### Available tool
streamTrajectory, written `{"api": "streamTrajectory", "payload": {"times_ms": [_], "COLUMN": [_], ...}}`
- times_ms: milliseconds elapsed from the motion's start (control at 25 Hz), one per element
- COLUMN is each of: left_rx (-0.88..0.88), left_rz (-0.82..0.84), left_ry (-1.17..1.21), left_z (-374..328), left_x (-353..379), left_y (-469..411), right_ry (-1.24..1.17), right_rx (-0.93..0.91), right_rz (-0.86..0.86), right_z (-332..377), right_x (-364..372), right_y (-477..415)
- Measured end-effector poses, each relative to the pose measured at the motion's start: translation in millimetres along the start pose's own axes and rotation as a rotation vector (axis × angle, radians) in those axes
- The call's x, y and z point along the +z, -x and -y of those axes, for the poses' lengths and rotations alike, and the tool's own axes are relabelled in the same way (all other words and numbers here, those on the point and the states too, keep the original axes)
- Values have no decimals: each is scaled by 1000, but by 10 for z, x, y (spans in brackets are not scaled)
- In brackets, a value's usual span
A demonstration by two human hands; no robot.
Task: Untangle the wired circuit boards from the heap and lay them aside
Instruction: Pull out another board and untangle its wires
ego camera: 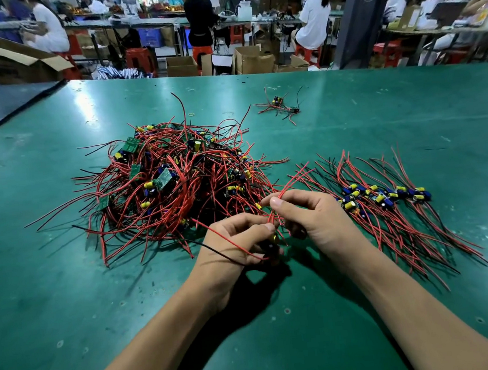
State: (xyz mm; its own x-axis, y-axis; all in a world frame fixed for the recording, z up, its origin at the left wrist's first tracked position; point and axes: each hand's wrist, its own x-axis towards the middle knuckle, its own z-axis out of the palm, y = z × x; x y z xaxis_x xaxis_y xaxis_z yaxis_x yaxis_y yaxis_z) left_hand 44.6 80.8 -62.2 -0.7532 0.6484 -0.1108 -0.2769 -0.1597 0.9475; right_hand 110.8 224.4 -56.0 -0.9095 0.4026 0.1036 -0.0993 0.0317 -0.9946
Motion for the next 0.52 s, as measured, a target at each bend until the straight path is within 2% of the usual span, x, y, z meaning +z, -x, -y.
{"api": "streamTrajectory", "payload": {"times_ms": [120, 280, 520], "left_rx": [53, 36, 35], "left_rz": [-9, 7, 79], "left_ry": [-25, -43, -55], "left_z": [17, 16, -37], "left_x": [14, 19, 30], "left_y": [23, 48, 94], "right_ry": [102, 16, -72], "right_rx": [-67, -24, 259], "right_rz": [-4, 41, 201], "right_z": [-28, -14, -93], "right_x": [49, 91, 139], "right_y": [6, 32, 83]}}
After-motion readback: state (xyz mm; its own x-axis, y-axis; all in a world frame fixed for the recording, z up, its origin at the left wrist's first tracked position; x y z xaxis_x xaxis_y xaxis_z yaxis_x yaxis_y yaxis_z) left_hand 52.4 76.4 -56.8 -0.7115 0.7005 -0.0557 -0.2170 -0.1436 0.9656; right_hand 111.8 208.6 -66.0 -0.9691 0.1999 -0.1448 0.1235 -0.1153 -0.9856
